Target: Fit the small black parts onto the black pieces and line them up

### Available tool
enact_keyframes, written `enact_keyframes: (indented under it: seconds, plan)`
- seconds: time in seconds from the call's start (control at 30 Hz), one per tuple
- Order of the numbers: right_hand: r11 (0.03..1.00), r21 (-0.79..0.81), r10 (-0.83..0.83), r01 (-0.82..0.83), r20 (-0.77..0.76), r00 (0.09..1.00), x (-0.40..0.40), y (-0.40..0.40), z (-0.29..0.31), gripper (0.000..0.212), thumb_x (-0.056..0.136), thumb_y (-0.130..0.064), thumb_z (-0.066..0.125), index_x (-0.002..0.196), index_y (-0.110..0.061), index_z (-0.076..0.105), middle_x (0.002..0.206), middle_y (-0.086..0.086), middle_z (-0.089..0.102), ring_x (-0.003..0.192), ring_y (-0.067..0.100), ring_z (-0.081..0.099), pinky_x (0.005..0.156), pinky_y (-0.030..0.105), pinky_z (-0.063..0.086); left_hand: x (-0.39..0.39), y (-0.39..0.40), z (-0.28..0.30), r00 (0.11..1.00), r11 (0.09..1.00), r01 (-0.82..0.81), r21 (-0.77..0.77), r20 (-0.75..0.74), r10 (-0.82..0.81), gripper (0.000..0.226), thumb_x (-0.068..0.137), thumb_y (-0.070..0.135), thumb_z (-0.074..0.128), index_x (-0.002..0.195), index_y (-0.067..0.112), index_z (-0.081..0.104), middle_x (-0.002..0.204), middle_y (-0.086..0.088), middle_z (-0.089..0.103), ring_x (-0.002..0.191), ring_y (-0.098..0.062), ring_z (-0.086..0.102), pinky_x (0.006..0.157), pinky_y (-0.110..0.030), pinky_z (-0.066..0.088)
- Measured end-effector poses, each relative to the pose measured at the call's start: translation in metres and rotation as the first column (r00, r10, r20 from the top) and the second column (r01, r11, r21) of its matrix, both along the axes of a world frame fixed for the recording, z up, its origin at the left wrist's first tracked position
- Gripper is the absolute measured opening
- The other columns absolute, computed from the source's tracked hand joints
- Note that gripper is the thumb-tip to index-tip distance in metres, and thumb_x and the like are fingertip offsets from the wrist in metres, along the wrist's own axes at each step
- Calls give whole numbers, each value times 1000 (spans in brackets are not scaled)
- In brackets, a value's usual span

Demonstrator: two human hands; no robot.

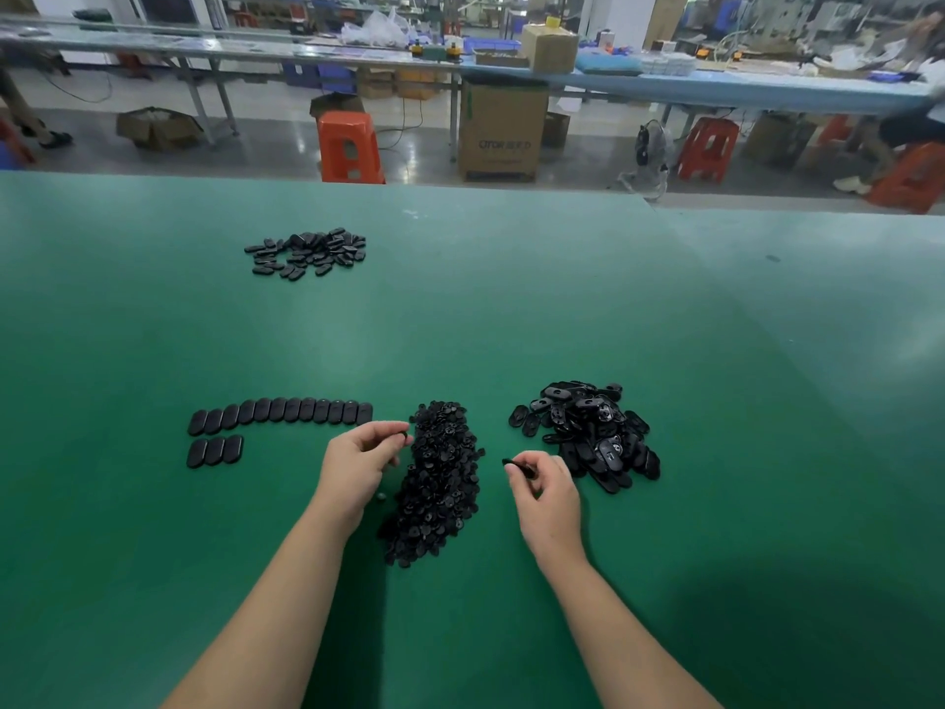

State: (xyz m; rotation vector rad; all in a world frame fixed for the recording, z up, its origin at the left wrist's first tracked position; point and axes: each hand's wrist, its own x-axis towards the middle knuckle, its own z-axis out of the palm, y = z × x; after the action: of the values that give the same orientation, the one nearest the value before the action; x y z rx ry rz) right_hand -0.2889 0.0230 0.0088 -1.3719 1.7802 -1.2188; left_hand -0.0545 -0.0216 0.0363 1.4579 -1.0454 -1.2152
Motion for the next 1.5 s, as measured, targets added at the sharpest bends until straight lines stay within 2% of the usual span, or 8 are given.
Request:
enact_keyframes:
  seconds: [0.13,0.3,0.47,0.67,0.9,1.07,1.27,1.5]
  plan:
    - [999,33,-14,13,26,1000,-1,-2,-4,14,98,-27,65,96,-32,52,89,-9,63,78,8,61,66,22,47,-7,1,4,999,1000,23,-7,-48,-24,8,93,8,67,100,11,71,93,-3,78,63,-10,63,64,-28,50]
    - [999,38,3,-6,67,998,0,0,-4,35,103,-20,57,136,-32,53,103,-5,61,75,21,63,64,41,60,-20,3,9,992,999,44,-8,-120,-45,8,95,5,64,103,4,65,95,-6,78,64,-13,68,61,-21,54]
    - [999,39,-21,17,109,994,0,1,-3,13,103,-20,56,102,-33,55,91,-8,72,54,13,65,52,29,52,-33,4,13,986,998,62,-14,-157,-63,5,92,9,69,97,9,71,86,0,77,63,-13,63,61,-22,51]
    - [1000,27,-9,5,175,984,2,3,4,10,106,-23,47,104,-33,44,101,-23,74,54,17,69,44,25,47,-45,8,20,921,997,46,54,-388,-21,6,88,1,71,89,7,74,76,-8,65,55,-12,49,55,-24,46]
    - [999,36,-27,24,78,997,2,0,-3,15,108,-23,41,103,-30,53,84,-9,71,63,6,62,65,29,48,-58,11,26,831,989,83,120,-557,-2,7,89,1,68,96,1,69,89,-15,75,51,-9,52,49,-21,50]
    - [1000,-26,-12,14,66,998,2,-1,-3,13,107,-19,43,101,-28,49,109,-9,50,83,-1,71,57,36,57,-62,10,27,825,988,78,136,-565,13,6,90,2,67,96,2,68,88,-14,75,49,-8,54,48,-21,51]
    - [996,-16,-80,86,230,970,0,1,-3,15,101,-16,59,95,-27,51,90,-5,73,65,12,73,55,15,52,-68,13,25,877,987,85,140,-480,-8,6,92,-1,65,98,-3,65,86,-16,75,48,-10,56,49,-24,54]
    - [999,-16,-36,42,271,962,2,0,-3,23,103,-10,55,115,-29,61,98,-7,76,84,5,75,67,25,61,-82,18,13,964,982,126,144,-251,-87,3,90,1,70,92,-1,70,79,-13,73,51,-13,57,52,-27,55]
